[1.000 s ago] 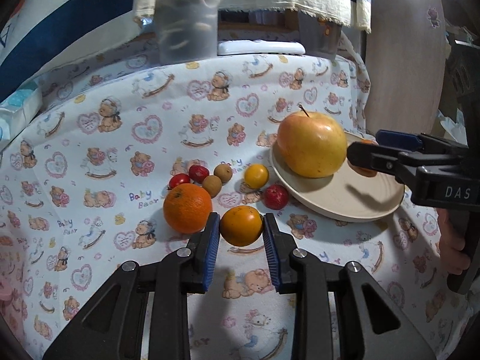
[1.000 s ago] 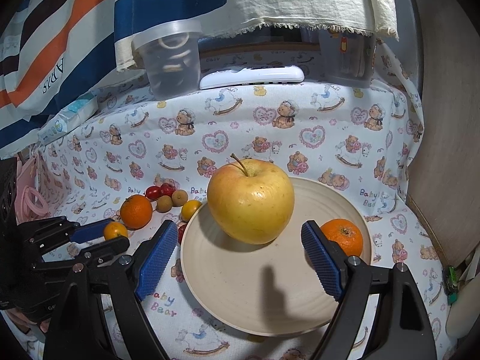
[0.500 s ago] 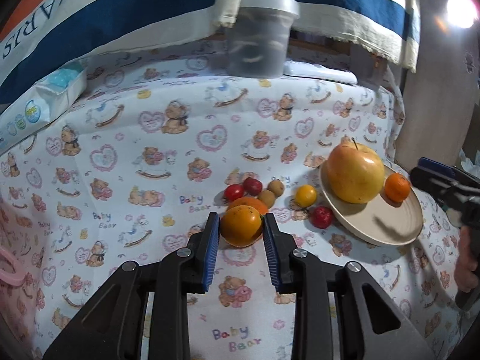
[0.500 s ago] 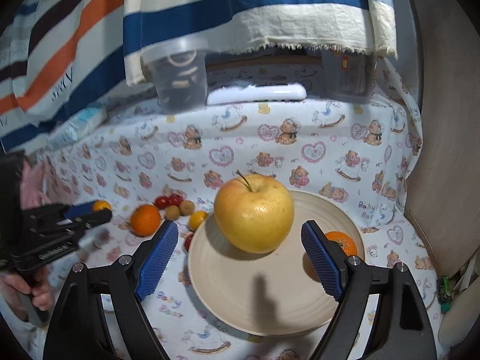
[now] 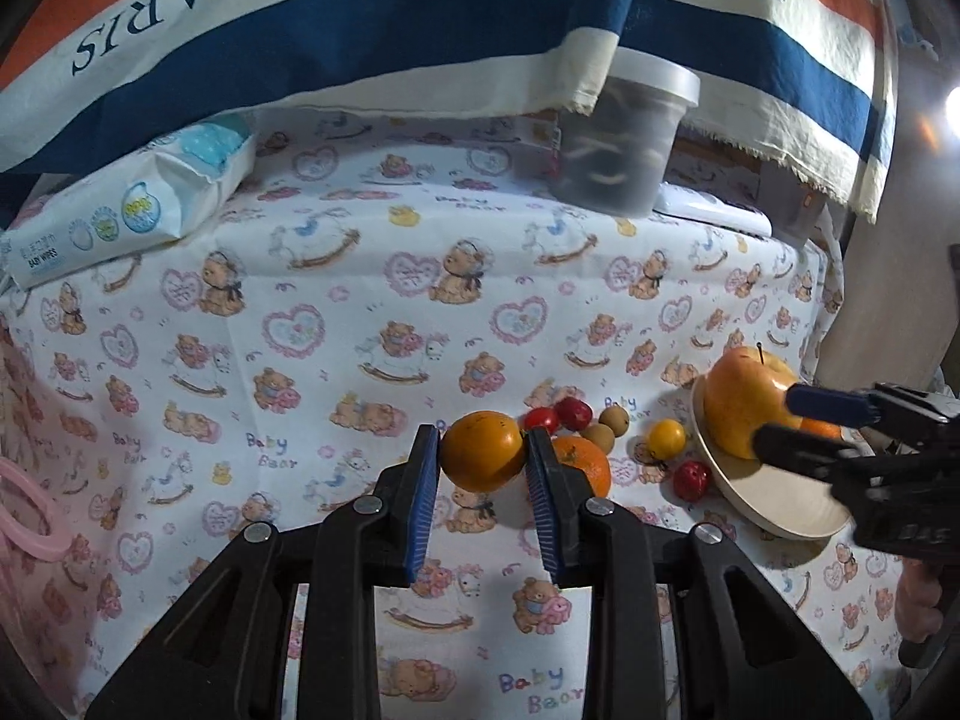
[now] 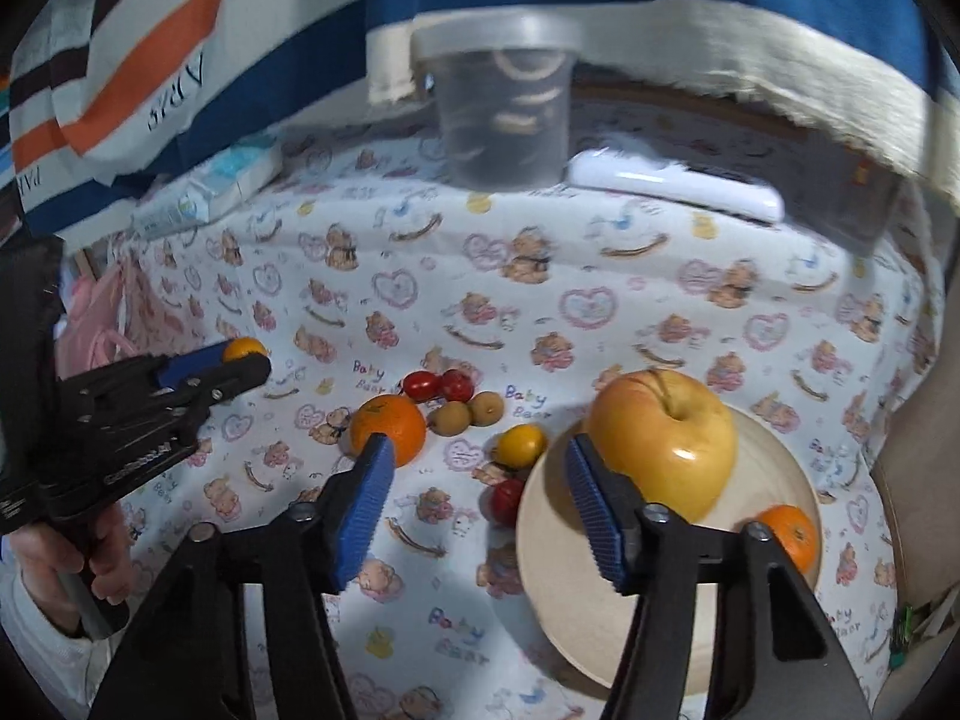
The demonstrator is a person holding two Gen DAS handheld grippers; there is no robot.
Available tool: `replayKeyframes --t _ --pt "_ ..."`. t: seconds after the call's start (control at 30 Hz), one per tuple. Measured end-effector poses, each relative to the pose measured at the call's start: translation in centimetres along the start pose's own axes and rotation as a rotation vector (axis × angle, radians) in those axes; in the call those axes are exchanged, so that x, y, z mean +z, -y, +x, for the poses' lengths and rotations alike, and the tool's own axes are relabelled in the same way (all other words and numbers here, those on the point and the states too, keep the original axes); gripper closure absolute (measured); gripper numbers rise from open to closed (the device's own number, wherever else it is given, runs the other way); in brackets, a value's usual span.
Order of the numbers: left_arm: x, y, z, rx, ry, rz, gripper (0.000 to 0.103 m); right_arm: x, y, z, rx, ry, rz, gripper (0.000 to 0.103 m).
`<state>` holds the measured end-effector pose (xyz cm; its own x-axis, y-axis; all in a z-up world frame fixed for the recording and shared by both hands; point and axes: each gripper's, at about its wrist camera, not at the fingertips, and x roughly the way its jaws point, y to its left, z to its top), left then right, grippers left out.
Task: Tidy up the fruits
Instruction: 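Lift the small orange fruit with the left tool while the right tool approaches the small yellow fruit, then close the right tool on the small yellow fruit while the left tool holds the orange fruit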
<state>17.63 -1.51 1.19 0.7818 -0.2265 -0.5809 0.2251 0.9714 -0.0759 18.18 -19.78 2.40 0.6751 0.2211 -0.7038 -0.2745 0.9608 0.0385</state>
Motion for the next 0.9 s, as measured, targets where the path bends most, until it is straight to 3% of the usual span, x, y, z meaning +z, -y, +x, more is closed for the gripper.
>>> replayKeyframes --t 0.1,0.23,0.9 --pt "0.0 -0.3 0.3 0.003 -0.006 -0.004 0.075 0.6 -1.0 2.9 -0.065 -0.092 -0.039 0.058" --pt "-0.1 -1.1 1.3 0.022 -0.031 -0.018 0.075 0.7 -1.6 5.9 -0.131 -0.160 -0.089 0.060" --pt "-0.2 -1.4 1.5 0.021 -0.037 -0.020 0.075 0.6 -1.6 10.0 -0.220 -0.200 -0.149 0.072"
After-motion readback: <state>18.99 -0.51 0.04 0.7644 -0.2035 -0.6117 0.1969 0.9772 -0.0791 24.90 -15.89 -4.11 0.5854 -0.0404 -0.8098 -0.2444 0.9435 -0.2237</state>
